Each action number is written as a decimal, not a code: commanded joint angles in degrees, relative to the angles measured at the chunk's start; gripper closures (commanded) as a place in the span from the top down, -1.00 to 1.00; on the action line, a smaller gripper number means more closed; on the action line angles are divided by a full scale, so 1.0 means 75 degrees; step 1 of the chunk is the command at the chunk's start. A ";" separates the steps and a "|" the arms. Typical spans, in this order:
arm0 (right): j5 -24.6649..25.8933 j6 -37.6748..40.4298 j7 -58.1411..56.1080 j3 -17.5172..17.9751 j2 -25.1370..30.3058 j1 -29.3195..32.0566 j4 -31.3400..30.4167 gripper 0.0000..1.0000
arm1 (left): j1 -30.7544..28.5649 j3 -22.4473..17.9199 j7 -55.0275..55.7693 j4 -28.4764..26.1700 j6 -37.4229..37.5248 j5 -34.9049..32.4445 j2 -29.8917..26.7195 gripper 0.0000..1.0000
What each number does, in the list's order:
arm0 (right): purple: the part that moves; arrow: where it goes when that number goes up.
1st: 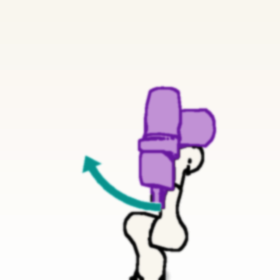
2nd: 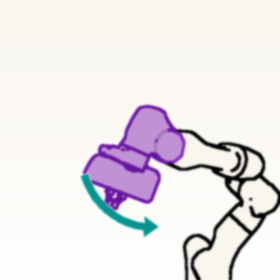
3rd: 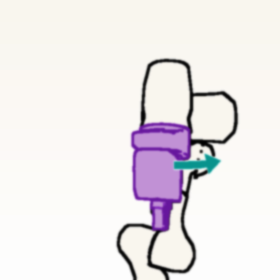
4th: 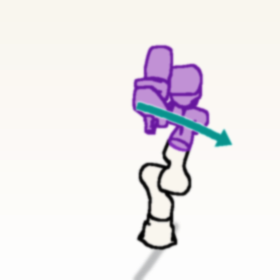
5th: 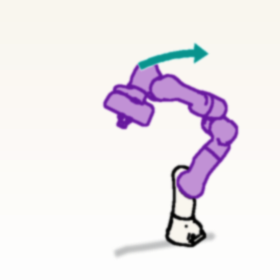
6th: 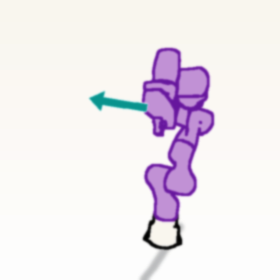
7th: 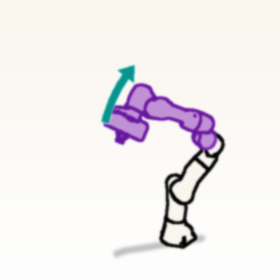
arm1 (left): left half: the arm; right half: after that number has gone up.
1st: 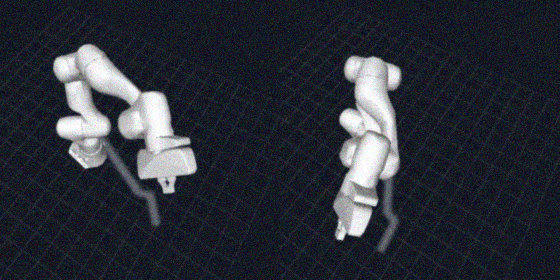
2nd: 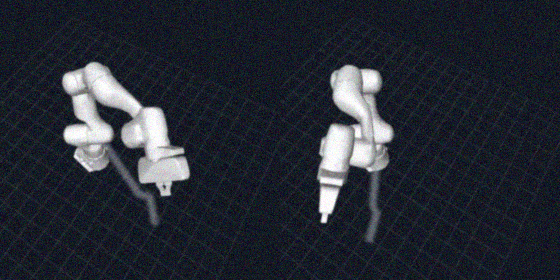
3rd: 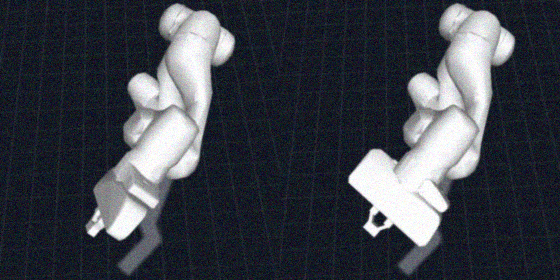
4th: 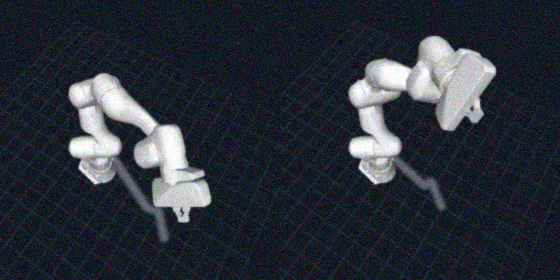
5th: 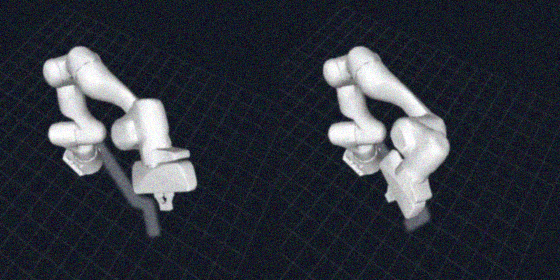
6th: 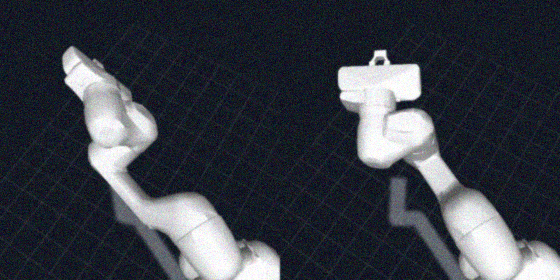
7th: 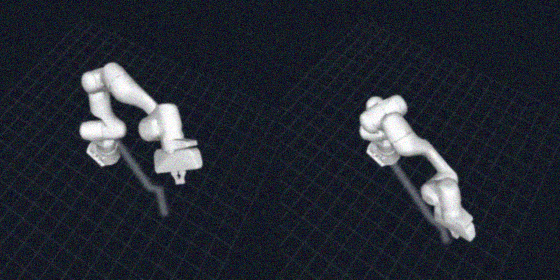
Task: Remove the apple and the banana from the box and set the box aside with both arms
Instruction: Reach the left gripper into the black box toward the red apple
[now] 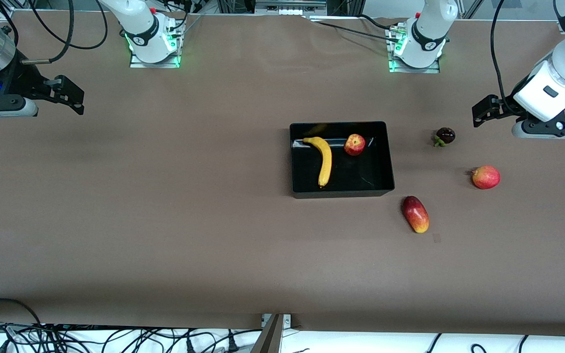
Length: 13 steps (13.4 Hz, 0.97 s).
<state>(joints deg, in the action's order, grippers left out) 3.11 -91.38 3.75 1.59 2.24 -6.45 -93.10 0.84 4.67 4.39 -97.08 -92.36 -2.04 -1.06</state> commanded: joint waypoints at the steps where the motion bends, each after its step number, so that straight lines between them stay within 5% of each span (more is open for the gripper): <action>1: -0.0122 0.0043 -0.0019 0.0081 -0.0029 0.0122 0.0108 1.00 | 0.0041 -0.0014 0.0024 0.0253 0.0174 0.0026 0.0107 1.00; 13: -0.0122 0.0031 0.0005 0.0081 -0.0029 0.0122 0.0108 1.00 | 0.0743 0.0232 0.0036 0.0429 0.0924 0.0097 0.0388 1.00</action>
<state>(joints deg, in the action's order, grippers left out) 3.11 -91.38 3.75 1.59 2.24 -6.44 -93.10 4.58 5.81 4.39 -96.39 -87.55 -2.01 0.36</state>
